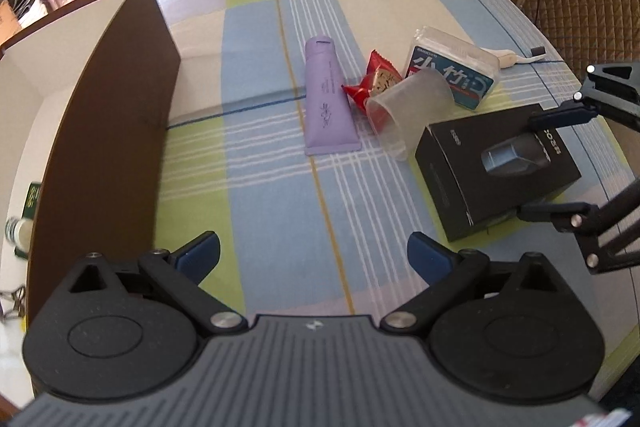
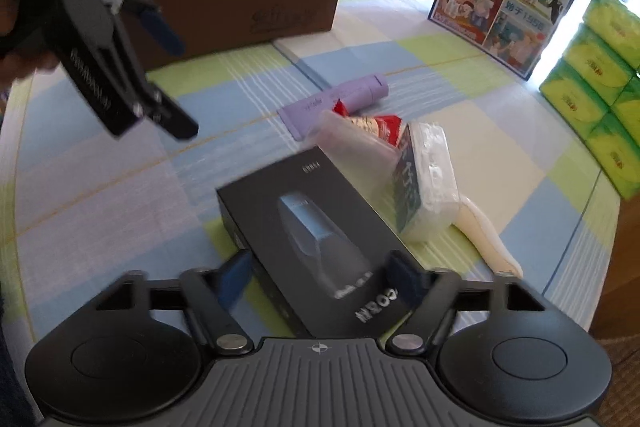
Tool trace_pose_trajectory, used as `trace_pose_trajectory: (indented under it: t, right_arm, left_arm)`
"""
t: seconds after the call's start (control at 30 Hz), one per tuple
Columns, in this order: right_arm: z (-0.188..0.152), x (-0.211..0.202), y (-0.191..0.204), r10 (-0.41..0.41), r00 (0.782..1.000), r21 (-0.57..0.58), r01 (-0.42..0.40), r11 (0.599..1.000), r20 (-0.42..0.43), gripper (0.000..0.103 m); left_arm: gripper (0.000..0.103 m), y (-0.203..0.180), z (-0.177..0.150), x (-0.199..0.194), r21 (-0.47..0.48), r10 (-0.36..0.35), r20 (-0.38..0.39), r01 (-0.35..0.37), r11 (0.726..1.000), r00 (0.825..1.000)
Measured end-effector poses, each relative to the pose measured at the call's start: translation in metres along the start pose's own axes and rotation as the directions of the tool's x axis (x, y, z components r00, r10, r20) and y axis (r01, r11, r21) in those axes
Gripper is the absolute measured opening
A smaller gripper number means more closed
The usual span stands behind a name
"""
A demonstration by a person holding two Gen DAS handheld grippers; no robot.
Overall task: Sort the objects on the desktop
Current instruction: 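Move both tools toward the black shaver box and lavender tube, then grasp the black FLYCO shaver box with the right tool while the left tool grasps the lavender tube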
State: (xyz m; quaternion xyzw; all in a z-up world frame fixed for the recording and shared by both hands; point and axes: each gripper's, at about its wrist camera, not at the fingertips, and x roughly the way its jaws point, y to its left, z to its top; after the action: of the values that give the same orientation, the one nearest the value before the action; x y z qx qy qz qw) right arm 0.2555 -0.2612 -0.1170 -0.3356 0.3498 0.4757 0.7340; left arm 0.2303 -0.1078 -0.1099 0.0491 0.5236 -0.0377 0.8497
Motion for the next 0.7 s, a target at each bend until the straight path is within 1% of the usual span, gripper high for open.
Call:
trace_pose_trajectory:
  t: [0.03,0.07,0.2,0.27,0.33,0.43,0.57,0.63,0.7]
  right_arm:
    - [0.000,0.001,-0.003,0.000,1.000,-0.026,0.000,1.000,0.000,0.093]
    - [0.000,0.003,-0.007,0.018,1.000,-0.047,-0.018,0.999,0.000,0.093]
    - [0.003,0.017,-0.020,0.111,0.993,-0.077,-0.113,0.991,-0.034,0.093]
    - [0.003,0.023,-0.021,0.131,0.990,-0.101,-0.135,0.986,-0.050,0.093]
    - [0.005,0.023,-0.020,0.129,0.989,-0.097,-0.136,0.986,-0.069,0.091]
    - [0.002,0.020,-0.015,0.096,0.991,-0.075,-0.104,0.992,-0.093,0.087]
    - [-0.004,0.012,-0.008,0.014,0.990,0.058,-0.006,0.998,-0.139,0.083]
    - [-0.009,0.008,-0.006,-0.031,0.985,0.157,0.059,0.986,-0.170,0.083]
    - [-0.014,0.002,-0.005,-0.068,0.977,0.251,0.119,0.961,-0.203,0.082]
  left_arm:
    - [0.099,0.000,0.002,0.002,0.006,-0.002,0.000,0.002,1.000,1.000]
    - [0.099,0.001,0.004,0.003,0.011,-0.005,-0.001,0.005,1.000,1.000]
    - [0.099,0.001,0.009,0.008,0.021,-0.013,-0.006,0.013,1.000,1.000]
    - [0.099,0.002,0.009,0.009,0.022,-0.014,-0.010,0.014,1.000,1.000]
    - [0.098,0.003,0.008,0.010,0.018,-0.016,-0.016,0.016,1.000,1.000]
    - [0.098,0.007,0.005,0.010,0.012,-0.018,-0.024,0.019,1.000,1.000]
    - [0.098,0.011,0.002,0.014,0.005,-0.018,-0.030,0.018,1.000,0.999]
    - [0.098,0.012,0.004,0.016,-0.001,-0.021,-0.030,0.021,1.000,0.999]
    - [0.097,0.013,0.007,0.020,-0.005,-0.025,-0.027,0.025,1.000,0.999]
